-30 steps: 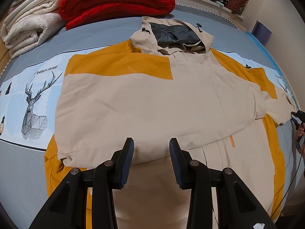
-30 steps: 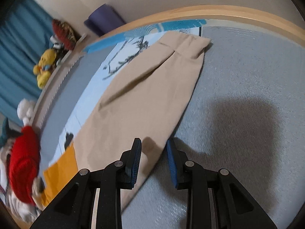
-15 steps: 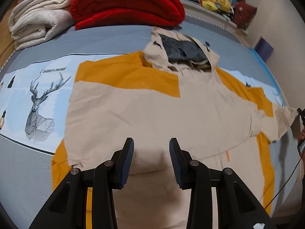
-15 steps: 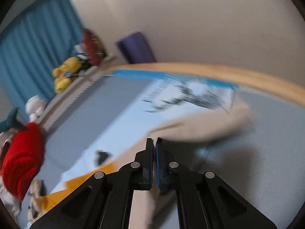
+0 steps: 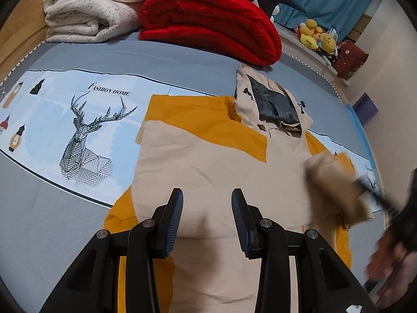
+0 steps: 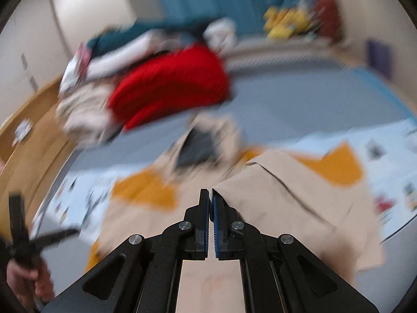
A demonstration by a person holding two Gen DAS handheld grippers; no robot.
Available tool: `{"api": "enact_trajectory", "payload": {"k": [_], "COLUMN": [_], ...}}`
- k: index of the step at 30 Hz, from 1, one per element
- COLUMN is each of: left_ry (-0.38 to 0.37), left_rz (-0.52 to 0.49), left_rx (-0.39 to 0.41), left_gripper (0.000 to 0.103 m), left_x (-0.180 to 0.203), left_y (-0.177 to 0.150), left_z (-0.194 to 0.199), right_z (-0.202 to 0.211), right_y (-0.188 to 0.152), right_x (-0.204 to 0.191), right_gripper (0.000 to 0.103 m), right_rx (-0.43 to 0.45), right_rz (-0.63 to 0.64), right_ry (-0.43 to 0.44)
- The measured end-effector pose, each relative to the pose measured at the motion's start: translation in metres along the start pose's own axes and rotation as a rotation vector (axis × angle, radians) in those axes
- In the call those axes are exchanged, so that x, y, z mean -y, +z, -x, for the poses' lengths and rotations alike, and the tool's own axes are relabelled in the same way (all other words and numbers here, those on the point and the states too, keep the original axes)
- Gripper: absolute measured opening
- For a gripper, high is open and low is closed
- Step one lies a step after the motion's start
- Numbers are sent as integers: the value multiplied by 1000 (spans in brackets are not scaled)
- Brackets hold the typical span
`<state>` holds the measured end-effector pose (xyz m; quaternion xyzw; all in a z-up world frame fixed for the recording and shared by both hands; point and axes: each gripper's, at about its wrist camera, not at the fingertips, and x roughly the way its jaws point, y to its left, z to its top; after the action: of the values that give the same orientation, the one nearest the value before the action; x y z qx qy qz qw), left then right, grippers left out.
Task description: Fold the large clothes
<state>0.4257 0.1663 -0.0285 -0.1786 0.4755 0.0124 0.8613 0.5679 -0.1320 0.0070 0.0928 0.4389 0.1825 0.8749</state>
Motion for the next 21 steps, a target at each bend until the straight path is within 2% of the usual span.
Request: {"api": "enact_trajectory", "payload": {"k": [2,5,7,11,14,16,19,21], "left_ry": [-14,-27,-25,-16,-7,-10,-16,-20], "left_rz": [0,-1,-11,-25,-54,-80,-129,-159], "left_rx": [-9,-20,-23,-32,-40,-46,-52,-50], "left_gripper": [35,35,35,35,35,35,35,35], "left_x": [-1,-2,0,5,16,25,40,48], "left_y": [1,1,1,-1,-7,-11,-16,-20], "left_z": [1,0,-1,-8,-14,-19,-25,-28], "right_z": [-20,-14,6,48,51,36,11,-8], "right_y": [-19,-40,-46,-46,-51,-56,-62,-66], "right_x": [-9,-2,6,33,60,84,120,134], "right_gripper": [8,10,16,46,46,46,46,46], "right_rx": [-100,-162,-139,-9,30,-18,-112,-180], "right_rz": [6,-51,-72,-134,-186,-257,-372,-422], "right_ry": [7,-11,-34,-112,-180,-216,-186,-116]}}
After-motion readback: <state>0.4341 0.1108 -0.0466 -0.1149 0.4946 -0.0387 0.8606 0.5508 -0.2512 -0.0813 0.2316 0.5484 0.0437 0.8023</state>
